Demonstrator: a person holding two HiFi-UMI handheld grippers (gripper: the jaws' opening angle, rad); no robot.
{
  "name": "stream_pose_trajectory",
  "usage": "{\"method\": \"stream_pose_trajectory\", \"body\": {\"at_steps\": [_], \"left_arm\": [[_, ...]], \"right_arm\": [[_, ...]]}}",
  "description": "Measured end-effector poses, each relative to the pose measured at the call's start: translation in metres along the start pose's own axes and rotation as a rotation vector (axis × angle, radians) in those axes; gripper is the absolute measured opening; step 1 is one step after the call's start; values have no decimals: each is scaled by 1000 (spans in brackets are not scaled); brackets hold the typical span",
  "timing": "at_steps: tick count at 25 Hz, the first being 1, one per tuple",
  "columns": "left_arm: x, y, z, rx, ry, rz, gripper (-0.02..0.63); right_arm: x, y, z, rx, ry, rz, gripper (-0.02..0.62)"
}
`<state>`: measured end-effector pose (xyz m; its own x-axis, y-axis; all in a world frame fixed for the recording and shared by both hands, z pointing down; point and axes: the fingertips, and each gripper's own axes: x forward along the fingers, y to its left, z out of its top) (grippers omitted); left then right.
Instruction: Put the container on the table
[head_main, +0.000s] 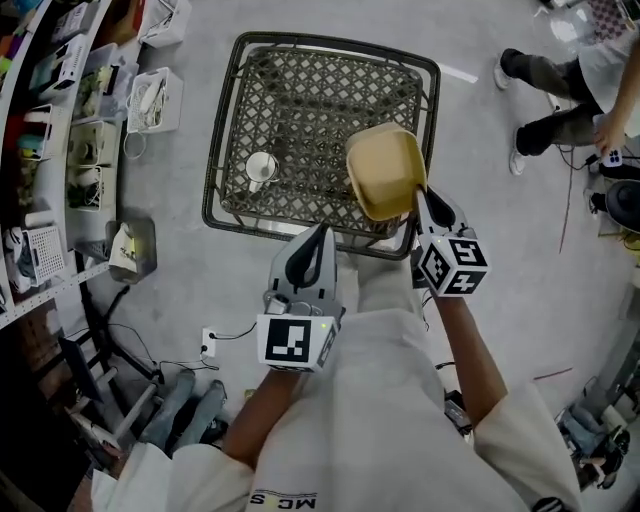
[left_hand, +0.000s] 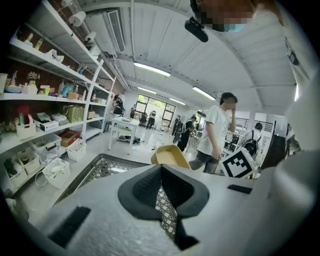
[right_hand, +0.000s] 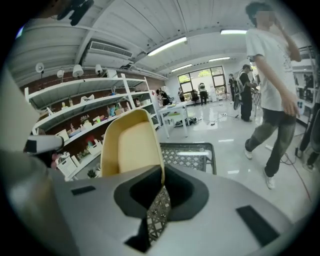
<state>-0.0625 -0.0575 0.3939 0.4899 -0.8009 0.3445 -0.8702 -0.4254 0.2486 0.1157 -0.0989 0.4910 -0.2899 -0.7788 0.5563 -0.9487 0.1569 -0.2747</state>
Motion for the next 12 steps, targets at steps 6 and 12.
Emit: {"method": "stream_pose_trajectory", "body": {"at_steps": [6,12], "left_arm": [[16,7,-5,-26,8,9,25],[28,11,-14,-35,15,25,25]], "right_arm": [[34,-12,-31,1,73,-1,34],[58,-26,-65,5,129,-18,34]]}}
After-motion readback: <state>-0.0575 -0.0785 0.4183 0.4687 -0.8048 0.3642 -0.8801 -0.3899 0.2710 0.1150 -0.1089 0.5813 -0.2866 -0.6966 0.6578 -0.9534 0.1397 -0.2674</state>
